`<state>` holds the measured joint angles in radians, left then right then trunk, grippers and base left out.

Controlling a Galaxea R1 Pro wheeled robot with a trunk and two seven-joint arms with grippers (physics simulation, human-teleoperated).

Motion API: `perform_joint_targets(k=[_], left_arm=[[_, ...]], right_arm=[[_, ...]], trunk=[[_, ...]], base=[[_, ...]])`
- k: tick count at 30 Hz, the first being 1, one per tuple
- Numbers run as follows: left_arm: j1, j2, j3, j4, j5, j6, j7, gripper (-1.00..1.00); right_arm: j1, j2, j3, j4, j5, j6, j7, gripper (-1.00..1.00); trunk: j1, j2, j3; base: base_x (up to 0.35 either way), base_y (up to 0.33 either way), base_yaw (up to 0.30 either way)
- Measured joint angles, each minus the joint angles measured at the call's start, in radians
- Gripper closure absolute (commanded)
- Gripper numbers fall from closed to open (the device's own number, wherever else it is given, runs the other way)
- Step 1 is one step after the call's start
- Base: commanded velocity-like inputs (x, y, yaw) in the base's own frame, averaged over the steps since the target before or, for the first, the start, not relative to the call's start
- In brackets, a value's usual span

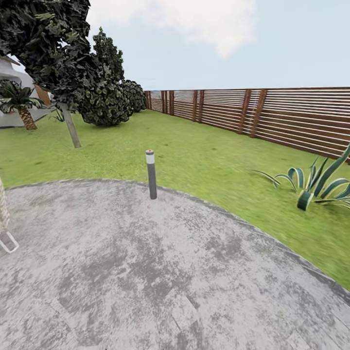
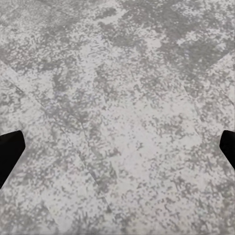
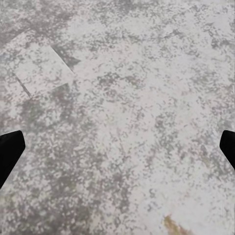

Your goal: In the garden, pick up the pesticide atomizer on the floor and spray pesticide onto both trees until each tree trunk is fully covered.

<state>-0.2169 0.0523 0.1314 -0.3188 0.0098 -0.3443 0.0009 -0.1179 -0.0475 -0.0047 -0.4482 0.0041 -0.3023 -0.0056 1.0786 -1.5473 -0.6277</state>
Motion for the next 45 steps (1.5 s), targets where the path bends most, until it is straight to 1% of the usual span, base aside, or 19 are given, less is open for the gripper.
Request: perform_joint_targets(k=[45], left_arm=[[0.000,0.000,0.001,0.000,0.000,0.000,0.000,-1.00]], right_arm=[[0.000,0.000,0.000,0.000,0.001,0.000,0.000,-1.00]], trunk=[[0.173,-0.315,-0.141]], base=[[0.000,0.000,0.280]])
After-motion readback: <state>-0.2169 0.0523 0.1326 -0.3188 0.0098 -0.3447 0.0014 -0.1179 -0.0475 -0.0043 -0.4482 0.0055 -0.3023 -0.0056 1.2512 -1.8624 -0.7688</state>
